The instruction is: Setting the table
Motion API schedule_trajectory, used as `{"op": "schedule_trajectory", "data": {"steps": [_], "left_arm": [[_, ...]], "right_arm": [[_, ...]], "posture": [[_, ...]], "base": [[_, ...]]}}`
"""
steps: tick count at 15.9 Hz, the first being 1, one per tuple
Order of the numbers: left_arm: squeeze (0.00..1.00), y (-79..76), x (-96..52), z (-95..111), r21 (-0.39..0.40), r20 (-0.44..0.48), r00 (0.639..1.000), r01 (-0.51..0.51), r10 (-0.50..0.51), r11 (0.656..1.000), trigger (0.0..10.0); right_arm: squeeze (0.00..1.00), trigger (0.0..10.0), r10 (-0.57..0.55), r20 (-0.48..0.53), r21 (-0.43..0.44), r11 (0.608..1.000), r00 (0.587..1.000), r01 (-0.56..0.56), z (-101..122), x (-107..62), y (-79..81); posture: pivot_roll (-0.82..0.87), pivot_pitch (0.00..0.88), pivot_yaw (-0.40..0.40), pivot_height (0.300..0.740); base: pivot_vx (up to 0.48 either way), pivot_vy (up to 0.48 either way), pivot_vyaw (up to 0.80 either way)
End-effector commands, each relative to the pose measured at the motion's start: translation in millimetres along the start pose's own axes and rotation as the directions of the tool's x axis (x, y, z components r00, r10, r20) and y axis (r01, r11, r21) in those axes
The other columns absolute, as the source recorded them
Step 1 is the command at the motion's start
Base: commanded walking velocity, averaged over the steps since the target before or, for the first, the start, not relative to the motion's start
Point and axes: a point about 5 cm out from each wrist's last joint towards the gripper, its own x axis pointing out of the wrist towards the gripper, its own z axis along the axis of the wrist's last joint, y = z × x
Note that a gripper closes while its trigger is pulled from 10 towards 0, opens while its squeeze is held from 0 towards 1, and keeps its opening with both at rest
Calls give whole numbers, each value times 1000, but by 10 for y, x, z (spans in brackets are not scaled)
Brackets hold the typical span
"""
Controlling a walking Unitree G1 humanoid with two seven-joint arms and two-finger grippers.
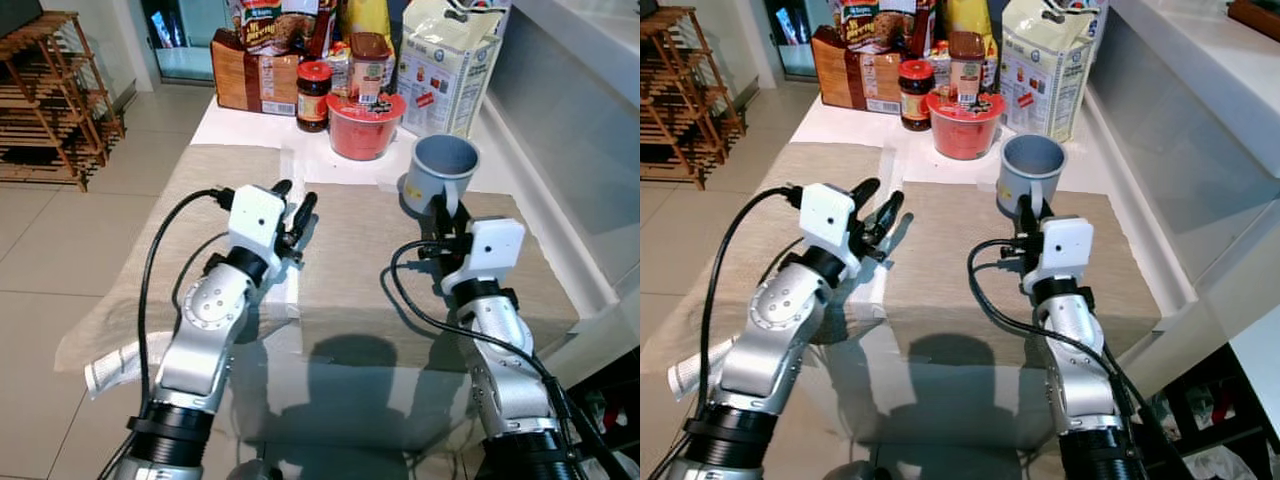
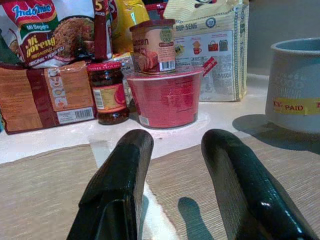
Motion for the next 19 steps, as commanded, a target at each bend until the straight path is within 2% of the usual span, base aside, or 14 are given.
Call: {"op": "schedule_trajectory", "data": {"steps": [1,5,12,14,19], "left_arm": [[0,-14,28,-1,-3,-3,1000,2,-2,1000,10000],[0,-60,82,2,-2,1,1000,23,-23,1000,10000],[0,-55,108,-1,21,0,999,46,-46,999,10000],[0,-59,105,15,4,13,999,52,-52,999,10000],[0,-71,118,55,-30,28,998,51,-51,998,10000]], "right_arm": [[0,0,-17,9,5,1000,1000,17,32,20,-56],[0,0,-30,13,-12,999,999,30,41,36,-87],[0,0,-31,-7,-18,999,999,31,-14,-8,-79],[0,0,-32,-10,-21,999,999,32,-19,-6,-84],[0,0,-37,-23,-22,999,999,37,-48,-16,-101]], "posture": [[84,0,-37,740],[66,0,-22,740],[63,0,-12,740],[63,0,-13,740],[61,0,-13,740]], "base": [[-330,0,0],[-312,0,0],[0,0,0],[0,0,0],[-427,0,0]]}}
